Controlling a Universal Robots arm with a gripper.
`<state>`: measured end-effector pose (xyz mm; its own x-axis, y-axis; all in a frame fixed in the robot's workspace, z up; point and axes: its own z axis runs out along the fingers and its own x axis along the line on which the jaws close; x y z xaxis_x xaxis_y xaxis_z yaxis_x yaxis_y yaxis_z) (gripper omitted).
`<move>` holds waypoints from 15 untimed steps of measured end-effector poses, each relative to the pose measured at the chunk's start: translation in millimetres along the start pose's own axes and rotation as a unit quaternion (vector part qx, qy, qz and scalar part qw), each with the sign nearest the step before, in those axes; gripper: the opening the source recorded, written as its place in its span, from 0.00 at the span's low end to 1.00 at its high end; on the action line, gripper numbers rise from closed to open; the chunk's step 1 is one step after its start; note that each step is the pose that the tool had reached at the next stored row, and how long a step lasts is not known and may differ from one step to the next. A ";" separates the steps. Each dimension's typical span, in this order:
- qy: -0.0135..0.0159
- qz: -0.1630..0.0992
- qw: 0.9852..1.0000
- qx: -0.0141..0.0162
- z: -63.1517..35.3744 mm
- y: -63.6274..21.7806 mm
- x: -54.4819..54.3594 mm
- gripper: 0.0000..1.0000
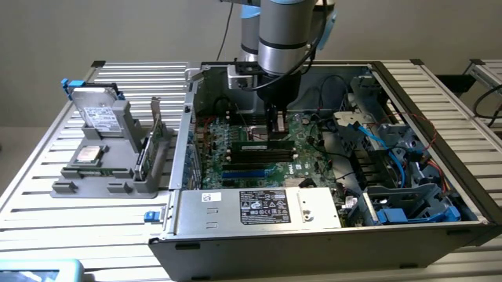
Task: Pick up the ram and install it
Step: 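Insert the ram into the slot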
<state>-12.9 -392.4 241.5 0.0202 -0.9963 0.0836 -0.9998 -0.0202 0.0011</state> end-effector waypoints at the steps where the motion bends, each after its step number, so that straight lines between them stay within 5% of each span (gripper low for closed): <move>1: 0.000 0.000 1.000 0.000 0.2 0.0 0.2 0.13; 15: 0.001 0.000 1.000 -0.001 4.3 -0.5 2.9 0.13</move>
<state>-12.3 -395.6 237.5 0.0204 -0.9962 0.0850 -0.9998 -0.0202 0.0029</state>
